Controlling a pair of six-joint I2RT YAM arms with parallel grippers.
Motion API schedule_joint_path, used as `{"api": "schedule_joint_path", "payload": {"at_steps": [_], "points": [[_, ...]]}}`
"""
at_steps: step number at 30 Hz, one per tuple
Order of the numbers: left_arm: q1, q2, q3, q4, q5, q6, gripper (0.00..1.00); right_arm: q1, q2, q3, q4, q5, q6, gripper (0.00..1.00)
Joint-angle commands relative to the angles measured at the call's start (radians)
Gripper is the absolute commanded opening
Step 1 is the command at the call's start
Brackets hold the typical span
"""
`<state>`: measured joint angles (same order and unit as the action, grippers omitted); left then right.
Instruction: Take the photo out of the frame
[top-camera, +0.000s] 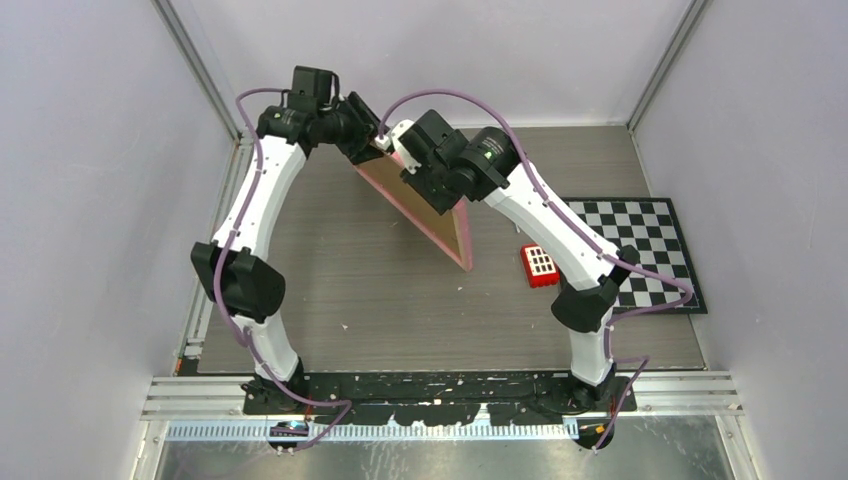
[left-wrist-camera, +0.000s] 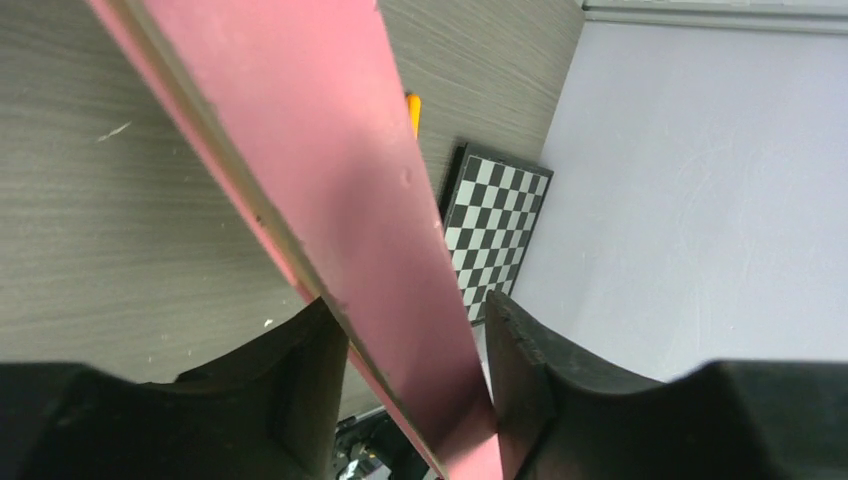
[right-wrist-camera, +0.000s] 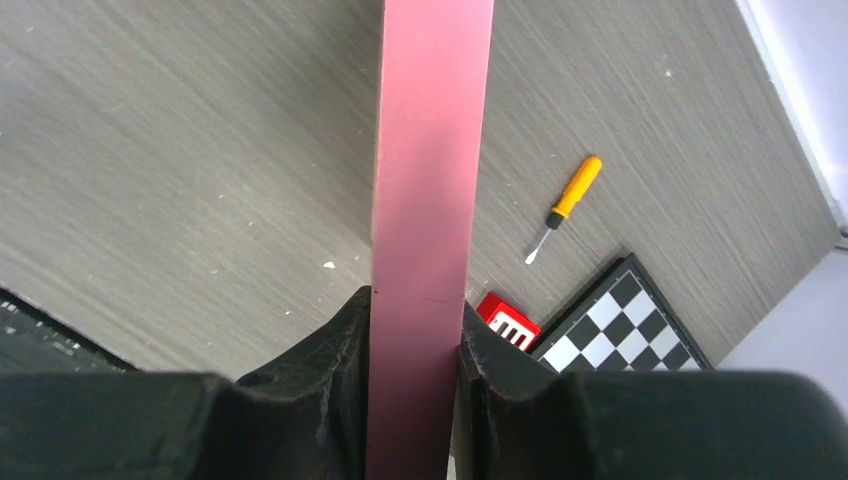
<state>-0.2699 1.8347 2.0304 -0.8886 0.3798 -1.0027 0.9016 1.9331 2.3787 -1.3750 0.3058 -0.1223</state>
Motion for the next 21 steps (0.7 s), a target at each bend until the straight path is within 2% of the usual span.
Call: {"api": "schedule_joint_path", "payload": {"at_steps": [1, 5, 9, 12, 13, 21], "points": [[-0.013, -0.063, -0.044, -0.024, 0.030, 0.003, 0.47, 0.040, -0.009, 0.065, -0.020, -0.181, -0.056, 0.30], [-0.008, -0.098, -0.070, -0.036, 0.017, 0.009, 0.36, 0.043, -0.005, 0.092, -0.038, -0.272, -0.040, 0.44], [0.010, -0.138, -0.128, -0.048, 0.002, 0.033, 0.20, 0.043, -0.026, 0.067, -0.010, -0.393, -0.023, 0.58], [0.040, -0.177, -0.218, -0.023, 0.013, 0.060, 0.03, 0.036, -0.054, 0.022, 0.041, -0.427, -0.011, 0.77], [0.056, -0.193, -0.254, -0.015, 0.024, 0.074, 0.00, 0.027, -0.061, 0.015, 0.057, -0.436, -0.001, 0.82], [0.239, -0.212, -0.521, 0.037, 0.261, 0.270, 0.00, -0.177, -0.068, -0.009, 0.080, -0.651, 0.099, 0.99]]}}
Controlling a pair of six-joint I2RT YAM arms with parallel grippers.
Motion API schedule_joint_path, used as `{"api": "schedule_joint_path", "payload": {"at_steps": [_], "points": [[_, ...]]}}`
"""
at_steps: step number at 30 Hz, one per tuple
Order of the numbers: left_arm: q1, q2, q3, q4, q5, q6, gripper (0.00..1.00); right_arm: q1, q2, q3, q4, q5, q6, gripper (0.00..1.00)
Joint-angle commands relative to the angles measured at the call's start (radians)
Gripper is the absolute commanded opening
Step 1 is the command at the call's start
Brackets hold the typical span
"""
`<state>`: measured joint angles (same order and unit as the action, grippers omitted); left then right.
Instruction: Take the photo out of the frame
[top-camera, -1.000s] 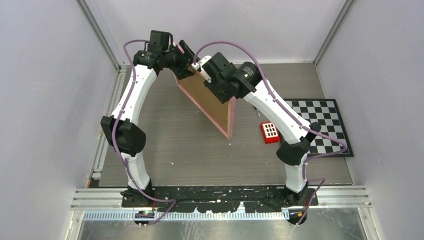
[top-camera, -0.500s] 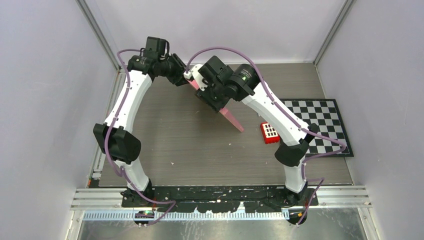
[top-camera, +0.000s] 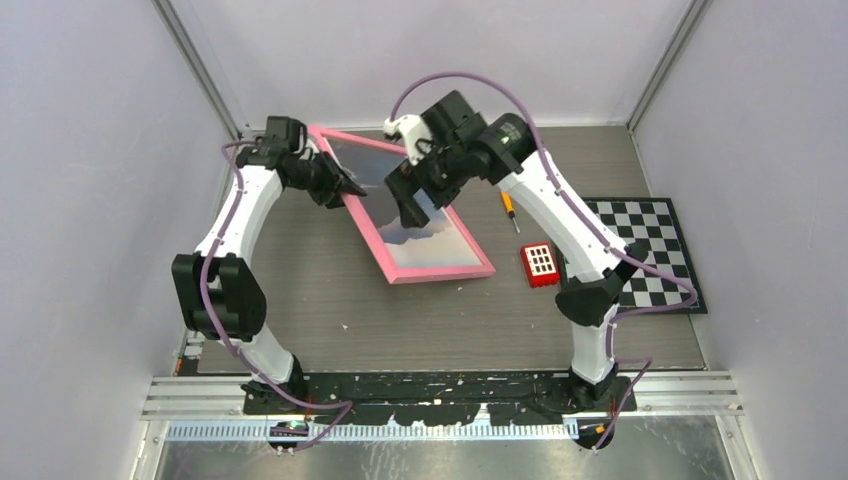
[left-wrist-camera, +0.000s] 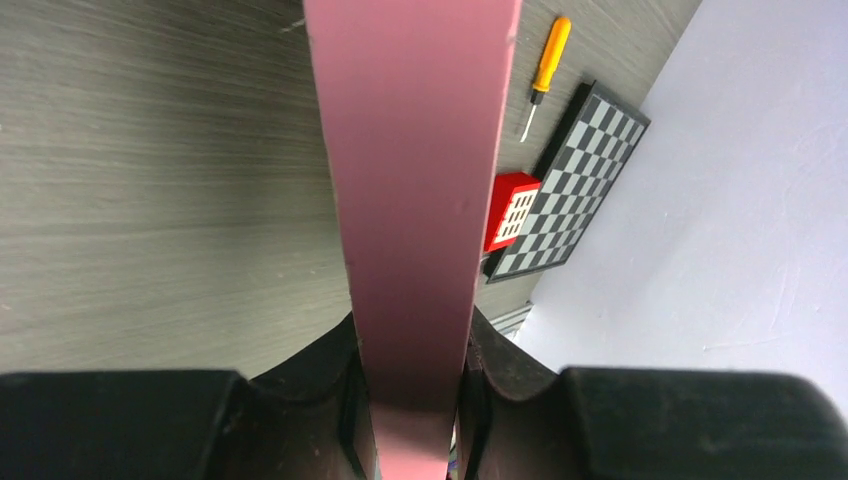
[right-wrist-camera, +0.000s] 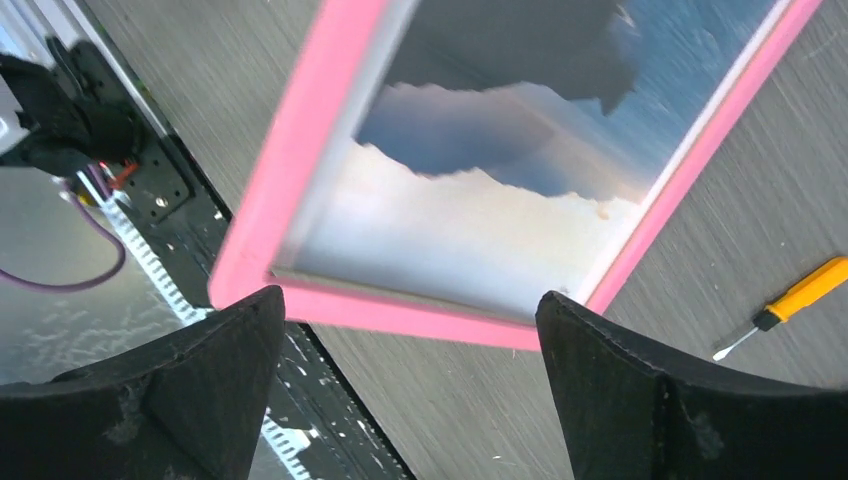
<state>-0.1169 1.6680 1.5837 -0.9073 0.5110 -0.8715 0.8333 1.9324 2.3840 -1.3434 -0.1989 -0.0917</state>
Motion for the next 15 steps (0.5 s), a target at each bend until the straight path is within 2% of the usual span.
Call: {"api": "schedule_joint_path", "payload": {"at_steps": [1, 4, 7, 11, 15], "points": [[0.110, -0.044, -0.102, 0.073, 0.171, 0.170, 0.00, -0.141, -0.067, -0.030, 0.051, -0.176, 0.078, 0.99], [0.186, -0.027, -0.169, 0.112, 0.278, 0.299, 0.00, -0.228, -0.062, -0.094, 0.052, -0.268, 0.090, 1.00], [0.226, 0.000, -0.209, 0.117, 0.323, 0.405, 0.00, -0.318, -0.048, -0.159, 0.057, -0.376, 0.133, 1.00], [0.261, 0.060, -0.236, 0.066, 0.371, 0.582, 0.00, -0.409, -0.020, -0.221, 0.049, -0.478, 0.129, 1.00], [0.285, 0.155, -0.230, -0.043, 0.371, 0.785, 0.00, -0.436, -0.007, -0.292, 0.039, -0.494, 0.097, 1.00]]}}
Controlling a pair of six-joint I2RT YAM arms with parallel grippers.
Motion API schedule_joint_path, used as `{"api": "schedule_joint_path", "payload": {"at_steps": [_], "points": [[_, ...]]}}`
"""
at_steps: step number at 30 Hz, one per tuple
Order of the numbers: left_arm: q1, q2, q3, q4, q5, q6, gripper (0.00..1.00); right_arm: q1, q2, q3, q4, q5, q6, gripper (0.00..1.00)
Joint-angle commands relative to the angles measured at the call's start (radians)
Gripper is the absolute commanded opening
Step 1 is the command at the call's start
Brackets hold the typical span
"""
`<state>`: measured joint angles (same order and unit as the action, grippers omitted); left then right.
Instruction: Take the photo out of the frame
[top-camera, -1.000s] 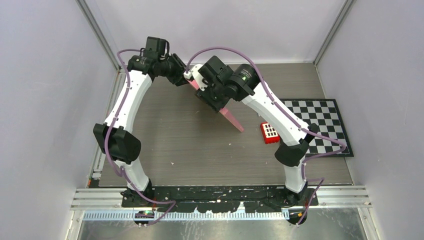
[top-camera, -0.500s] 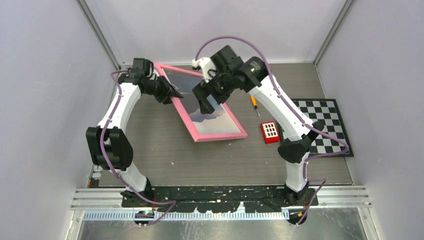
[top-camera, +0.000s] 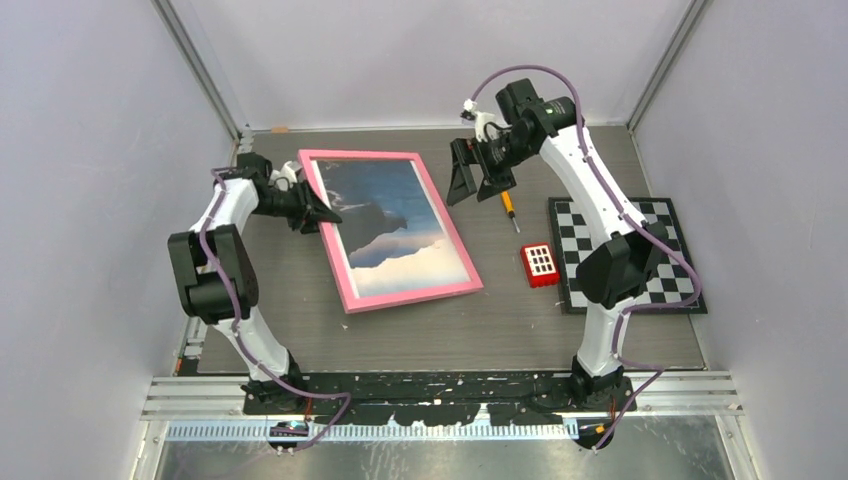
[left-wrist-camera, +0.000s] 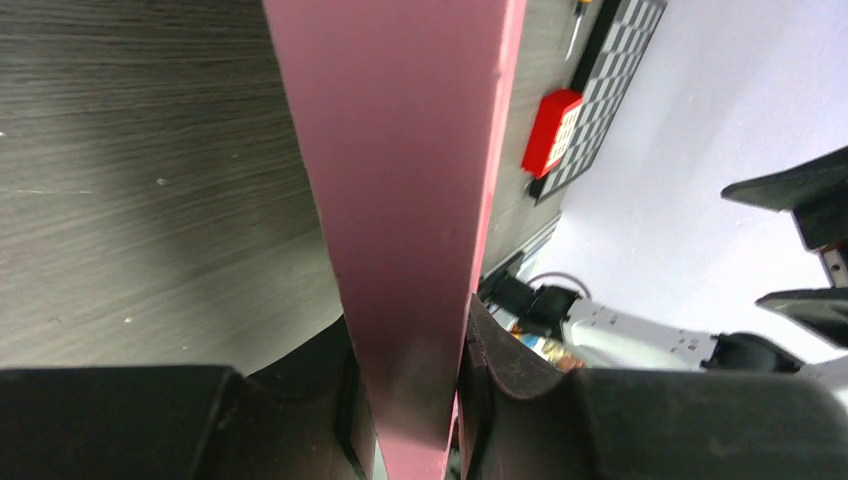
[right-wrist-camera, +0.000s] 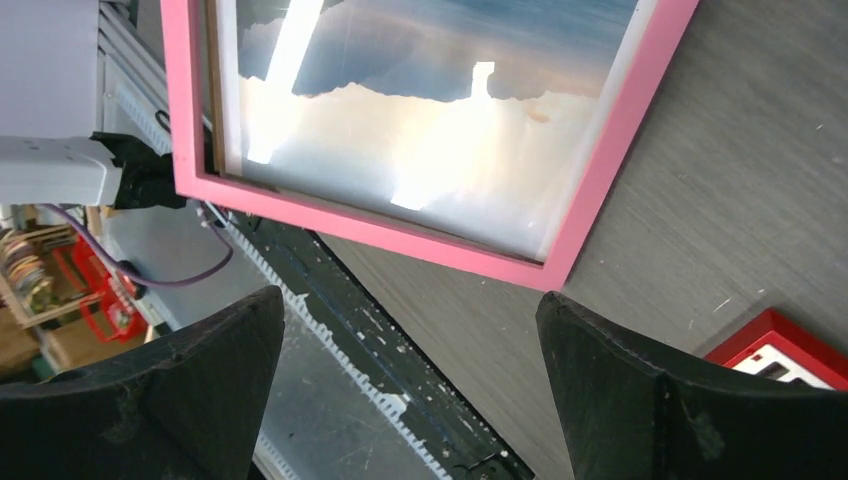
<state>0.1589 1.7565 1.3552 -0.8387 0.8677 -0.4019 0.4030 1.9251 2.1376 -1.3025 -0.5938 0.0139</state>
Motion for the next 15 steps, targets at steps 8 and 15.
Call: {"api": "schedule_joint_path", "payload": {"at_steps": [8, 15], "points": [[0.037, 0.182, -0.015, -0.078, -0.020, 0.397, 0.00, -0.022, 0.045, -0.177, 0.040, -0.055, -0.058, 0.96], [0.042, 0.263, 0.023, -0.008, -0.148, 0.378, 0.00, -0.038, 0.130, -0.211, 0.082, 0.001, -0.060, 0.93]]}}
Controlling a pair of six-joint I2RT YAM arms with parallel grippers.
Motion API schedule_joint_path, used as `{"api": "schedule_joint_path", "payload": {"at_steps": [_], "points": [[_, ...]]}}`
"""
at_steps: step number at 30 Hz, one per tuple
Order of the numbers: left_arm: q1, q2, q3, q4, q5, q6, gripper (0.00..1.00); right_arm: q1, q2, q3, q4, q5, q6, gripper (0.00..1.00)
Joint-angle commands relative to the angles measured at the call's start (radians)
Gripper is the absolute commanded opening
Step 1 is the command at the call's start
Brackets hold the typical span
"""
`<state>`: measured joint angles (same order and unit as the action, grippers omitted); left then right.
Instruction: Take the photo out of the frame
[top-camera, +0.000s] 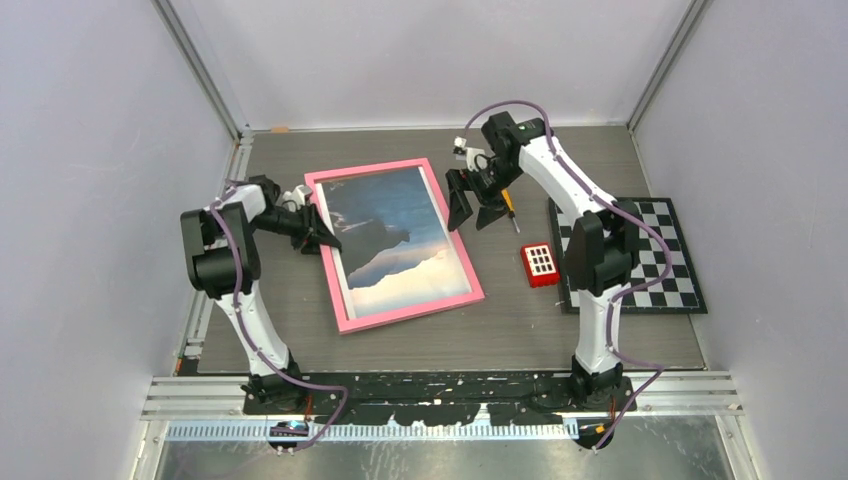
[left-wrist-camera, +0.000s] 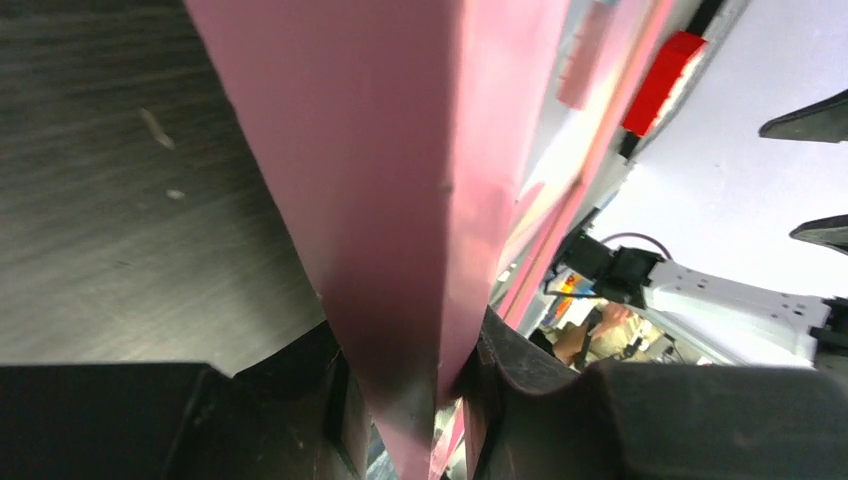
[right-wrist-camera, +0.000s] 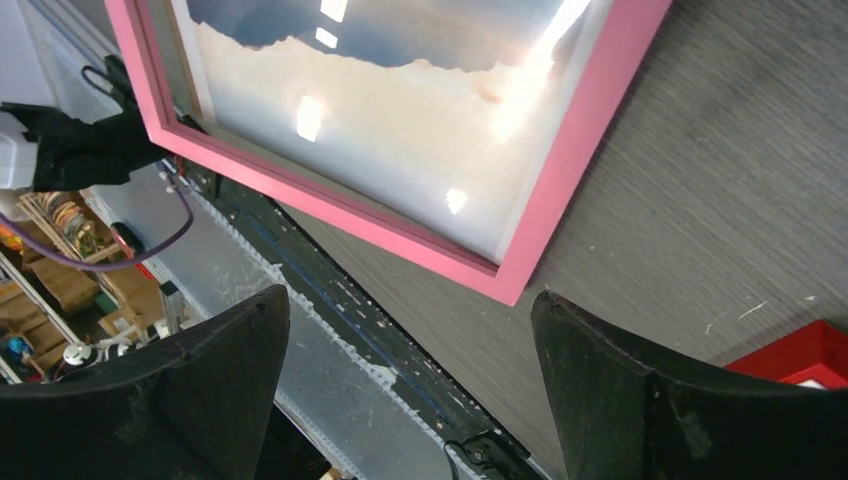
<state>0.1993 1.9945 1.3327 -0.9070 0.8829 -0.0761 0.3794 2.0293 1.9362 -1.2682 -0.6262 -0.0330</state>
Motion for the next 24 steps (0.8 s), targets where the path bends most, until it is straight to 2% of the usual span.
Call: {"api": "schedule_joint_path", "payload": {"at_steps": [1, 3, 8, 15, 21, 24], "points": [[0.000, 0.034, 0.051, 0.073, -0.178, 0.050, 0.03, -0.016, 0.038, -0.017, 0.055, 0.046, -0.012, 0.93], [0.001, 0.057, 0.067, 0.085, -0.207, 0.042, 0.11, -0.020, 0.054, -0.027, 0.072, 0.058, -0.009, 0.93], [0.002, 0.080, 0.108, 0.096, -0.265, 0.020, 0.44, -0.024, 0.083, -0.049, 0.114, 0.073, -0.005, 0.93], [0.002, 0.011, 0.090, 0.076, -0.370, -0.022, 0.84, -0.032, 0.142, -0.011, 0.127, 0.100, -0.017, 0.93], [0.024, -0.102, 0.024, 0.093, -0.488, -0.089, 0.98, -0.034, 0.206, 0.054, 0.117, 0.128, -0.028, 0.93], [0.025, -0.126, 0.011, 0.119, -0.490, -0.102, 1.00, -0.034, 0.231, 0.059, 0.122, 0.121, -0.030, 0.93]]}}
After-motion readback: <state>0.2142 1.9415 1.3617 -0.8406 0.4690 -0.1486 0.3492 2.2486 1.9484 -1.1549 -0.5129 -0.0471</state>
